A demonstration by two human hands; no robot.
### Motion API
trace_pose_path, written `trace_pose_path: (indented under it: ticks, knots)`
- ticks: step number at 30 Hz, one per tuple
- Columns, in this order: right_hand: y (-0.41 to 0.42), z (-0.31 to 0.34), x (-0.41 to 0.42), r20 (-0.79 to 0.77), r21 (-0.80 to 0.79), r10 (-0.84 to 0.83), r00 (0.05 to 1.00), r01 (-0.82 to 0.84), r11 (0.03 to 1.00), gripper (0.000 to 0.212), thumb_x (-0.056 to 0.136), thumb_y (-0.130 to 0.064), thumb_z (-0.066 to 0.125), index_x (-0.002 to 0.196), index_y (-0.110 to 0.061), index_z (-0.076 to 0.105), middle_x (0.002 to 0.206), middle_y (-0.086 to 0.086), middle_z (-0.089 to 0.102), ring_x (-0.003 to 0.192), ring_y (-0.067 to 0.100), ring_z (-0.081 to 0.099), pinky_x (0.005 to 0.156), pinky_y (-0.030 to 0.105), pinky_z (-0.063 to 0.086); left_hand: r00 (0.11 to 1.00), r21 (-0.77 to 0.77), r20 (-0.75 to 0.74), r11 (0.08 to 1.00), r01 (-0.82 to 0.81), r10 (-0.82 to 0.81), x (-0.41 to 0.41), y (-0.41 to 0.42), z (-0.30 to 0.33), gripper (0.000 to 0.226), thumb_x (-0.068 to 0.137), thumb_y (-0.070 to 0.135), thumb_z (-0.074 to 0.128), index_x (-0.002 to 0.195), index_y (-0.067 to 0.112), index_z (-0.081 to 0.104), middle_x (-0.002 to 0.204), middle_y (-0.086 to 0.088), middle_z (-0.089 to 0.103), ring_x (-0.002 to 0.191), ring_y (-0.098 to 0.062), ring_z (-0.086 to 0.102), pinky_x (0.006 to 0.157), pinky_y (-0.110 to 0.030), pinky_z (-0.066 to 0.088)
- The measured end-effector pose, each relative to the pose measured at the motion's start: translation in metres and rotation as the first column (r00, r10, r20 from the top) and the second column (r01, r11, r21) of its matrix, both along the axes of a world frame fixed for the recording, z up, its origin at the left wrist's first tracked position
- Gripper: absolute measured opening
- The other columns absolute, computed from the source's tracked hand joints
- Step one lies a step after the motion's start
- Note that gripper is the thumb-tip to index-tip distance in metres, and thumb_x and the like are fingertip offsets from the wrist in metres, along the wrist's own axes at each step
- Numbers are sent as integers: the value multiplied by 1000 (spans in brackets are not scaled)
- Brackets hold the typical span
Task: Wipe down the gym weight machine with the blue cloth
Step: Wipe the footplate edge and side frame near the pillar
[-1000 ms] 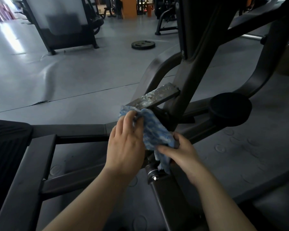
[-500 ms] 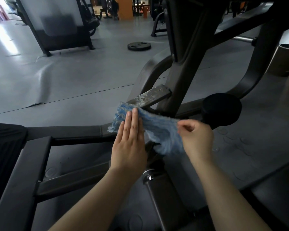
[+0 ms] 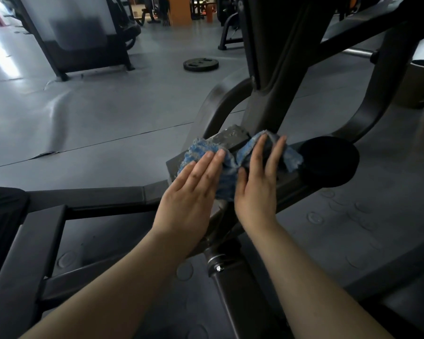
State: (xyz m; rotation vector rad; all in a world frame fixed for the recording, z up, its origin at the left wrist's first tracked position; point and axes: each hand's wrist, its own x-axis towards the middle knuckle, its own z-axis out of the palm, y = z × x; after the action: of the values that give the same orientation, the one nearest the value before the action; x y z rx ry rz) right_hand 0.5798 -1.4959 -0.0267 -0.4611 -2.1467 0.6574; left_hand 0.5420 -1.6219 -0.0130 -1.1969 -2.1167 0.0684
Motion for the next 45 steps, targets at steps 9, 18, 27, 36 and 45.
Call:
trace_pose_path:
  ticks: [9,18,27,36,45]
  knots:
    - [-60,-37,1,6,-210,136,991,-132,969,72,96,-8,45,143,-23,-8,150,-1,-30,137,6,-18,111,10,-7,1000,-107,-24,994,-10,8,-7,-50,-25,50,94,12,15,141,-2,22,148,-9,23,134,-26,27,114,-36,7]
    - [-36,-59,6,193,161,117,974,-149,976,63,93,-9,38,148,-3,7,157,13,-8,140,8,-11,112,14,-14,999,-308,-51,951,-28,13,-2,-36,-18,61,84,13,19,143,-2,21,151,-12,19,140,-27,23,117,-37,3]
    - [-24,-54,18,-141,-784,391,909,-344,516,39,101,-4,32,139,-14,30,137,8,46,122,4,48,93,11,44,976,-629,-218,769,-117,-30,3,-13,-12,60,91,16,8,133,-4,-31,138,-16,-37,143,-21,-13,110,-36,-13]
    - [-20,-5,6,-65,-702,228,971,-207,682,78,95,-8,45,150,-31,-6,157,8,14,139,24,29,111,49,31,957,-517,-256,817,-255,136,0,-20,11,79,96,35,27,139,-2,-28,145,-15,-31,137,-20,-22,109,-39,-21]
    - [14,41,12,-98,-598,270,958,-273,754,75,97,1,37,149,-29,-6,159,0,1,141,15,19,100,16,23,960,-553,-247,794,-250,131,-2,21,24,64,99,27,13,126,-4,-36,137,-12,-39,142,-22,-19,101,-38,-26]
